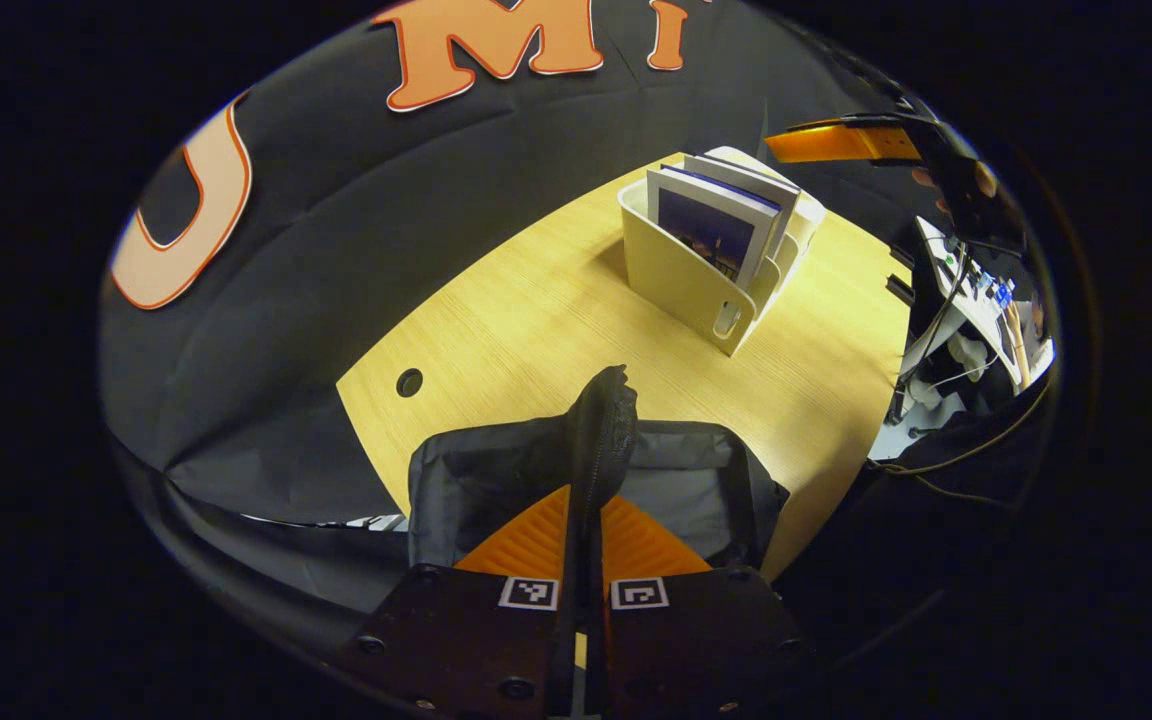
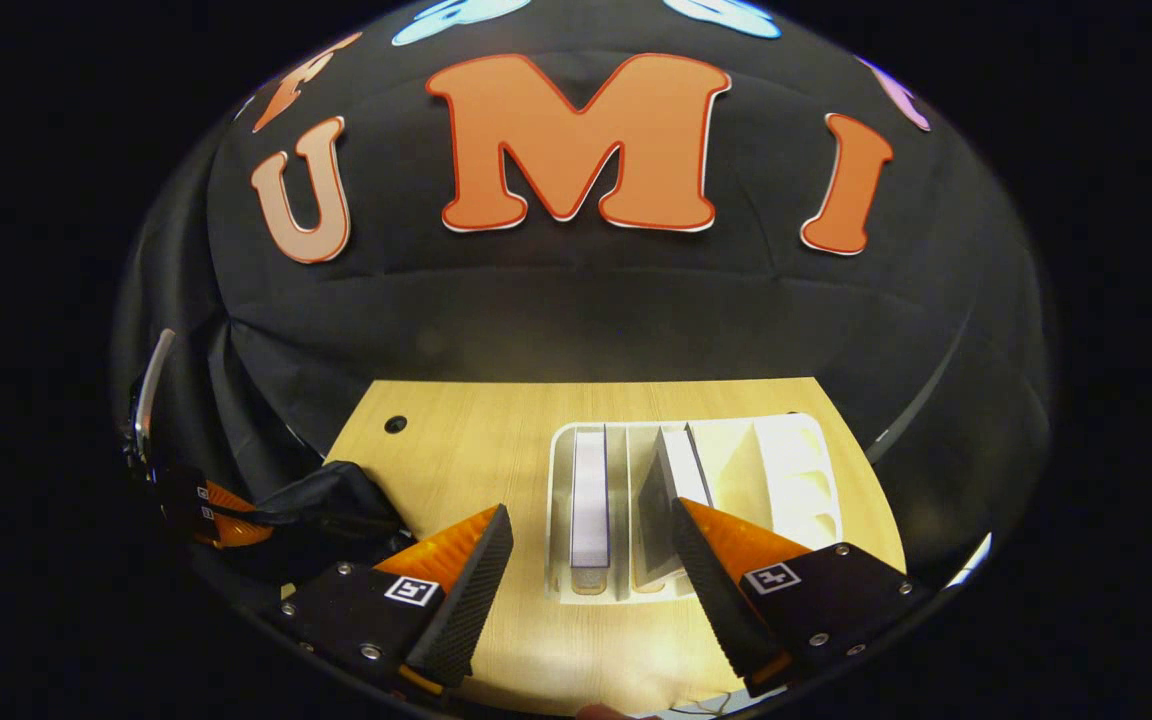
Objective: Open the schoolbag, grab two books from the bookshelf and put them into the schoolbag.
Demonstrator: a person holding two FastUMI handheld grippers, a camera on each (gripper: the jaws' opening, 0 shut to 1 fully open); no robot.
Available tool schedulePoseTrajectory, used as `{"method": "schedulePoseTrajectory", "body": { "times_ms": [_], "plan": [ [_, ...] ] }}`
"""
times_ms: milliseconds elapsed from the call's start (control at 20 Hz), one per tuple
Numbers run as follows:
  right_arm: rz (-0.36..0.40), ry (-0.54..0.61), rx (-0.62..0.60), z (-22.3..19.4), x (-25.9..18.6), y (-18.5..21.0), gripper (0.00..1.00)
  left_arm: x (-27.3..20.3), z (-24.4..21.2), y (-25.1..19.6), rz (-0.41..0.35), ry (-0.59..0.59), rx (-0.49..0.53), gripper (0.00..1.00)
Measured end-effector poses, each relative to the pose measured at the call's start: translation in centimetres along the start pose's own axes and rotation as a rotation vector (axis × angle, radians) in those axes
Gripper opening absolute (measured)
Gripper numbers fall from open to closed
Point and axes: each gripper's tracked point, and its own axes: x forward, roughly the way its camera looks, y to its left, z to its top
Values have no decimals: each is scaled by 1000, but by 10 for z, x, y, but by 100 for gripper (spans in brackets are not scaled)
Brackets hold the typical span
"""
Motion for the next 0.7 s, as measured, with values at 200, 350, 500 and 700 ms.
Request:
{"method": "schedulePoseTrajectory", "body": {
  "times_ms": [200, 350, 500, 700],
  "plan": [
    [47, 199, -82, -13, 40, 13, 95, 3, -4, -3, 6, 4, -67, 5],
    [71, 303, -113, -23, 65, 16, 94, 10, -10, -11, 8, 17, -141, 5],
    [80, 385, -90, -31, 96, 9, 89, 12, -15, -17, 19, 35, -188, 5],
    [70, 515, -104, -54, 130, -2, 68, 21, -18, -30, 13, 57, -268, 5]
  ]
}}
